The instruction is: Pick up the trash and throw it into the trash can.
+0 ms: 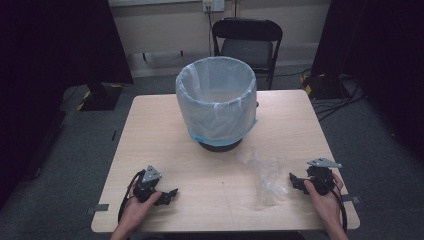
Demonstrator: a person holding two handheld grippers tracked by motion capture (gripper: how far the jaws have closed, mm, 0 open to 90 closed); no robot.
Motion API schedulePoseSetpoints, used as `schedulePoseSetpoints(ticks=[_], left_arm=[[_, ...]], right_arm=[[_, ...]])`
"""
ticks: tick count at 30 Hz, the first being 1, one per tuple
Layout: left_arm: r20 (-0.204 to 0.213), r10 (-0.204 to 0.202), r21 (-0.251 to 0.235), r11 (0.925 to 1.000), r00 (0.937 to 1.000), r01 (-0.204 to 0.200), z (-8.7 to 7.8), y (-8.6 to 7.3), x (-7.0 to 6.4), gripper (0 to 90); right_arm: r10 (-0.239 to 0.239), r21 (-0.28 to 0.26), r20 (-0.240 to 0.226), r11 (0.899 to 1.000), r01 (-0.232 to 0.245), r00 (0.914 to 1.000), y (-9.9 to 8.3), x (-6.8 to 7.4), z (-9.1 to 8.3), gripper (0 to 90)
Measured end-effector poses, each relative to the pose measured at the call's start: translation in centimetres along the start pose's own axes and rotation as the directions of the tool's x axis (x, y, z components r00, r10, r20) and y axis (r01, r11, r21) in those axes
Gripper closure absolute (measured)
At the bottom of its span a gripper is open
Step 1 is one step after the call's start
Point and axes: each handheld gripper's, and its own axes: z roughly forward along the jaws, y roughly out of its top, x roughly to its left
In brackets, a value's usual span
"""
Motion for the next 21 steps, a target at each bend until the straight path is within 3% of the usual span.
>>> schedulePoseSetpoints(ticks=[10,12,15,16,21], left_arm=[[0.001,0.000,0.000,1.0000,1.0000,0.000,0.0,0.0,0.0,6.4],[0.001,0.000,0.000,1.0000,1.0000,0.000,0.0,0.0,0.0,6.3],[0.001,0.000,0.000,1.0000,1.0000,0.000,0.0,0.0,0.0,6.3],[0.001,0.000,0.000,1.0000,1.0000,0.000,0.0,0.0,0.0,6.4],[0.001,0.000,0.000,1.0000,1.0000,0.000,0.0,0.0,0.0,6.3]], right_arm=[[-0.005,0.004,-0.004,1.000,0.005,1.0000,0.1,0.0,0.0,13.2],[-0.012,0.009,-0.026,1.000,0.012,0.9996,0.3,0.0,-0.2,21.9],[-0.011,0.010,-0.048,1.000,0.012,0.9988,0.4,0.0,-0.2,22.2],[-0.003,0.007,-0.079,1.000,0.004,0.9968,0.6,0.1,-0.2,22.8],[-0.006,-0.026,-0.078,1.000,0.004,0.9969,1.2,0.2,-1.1,22.9]])
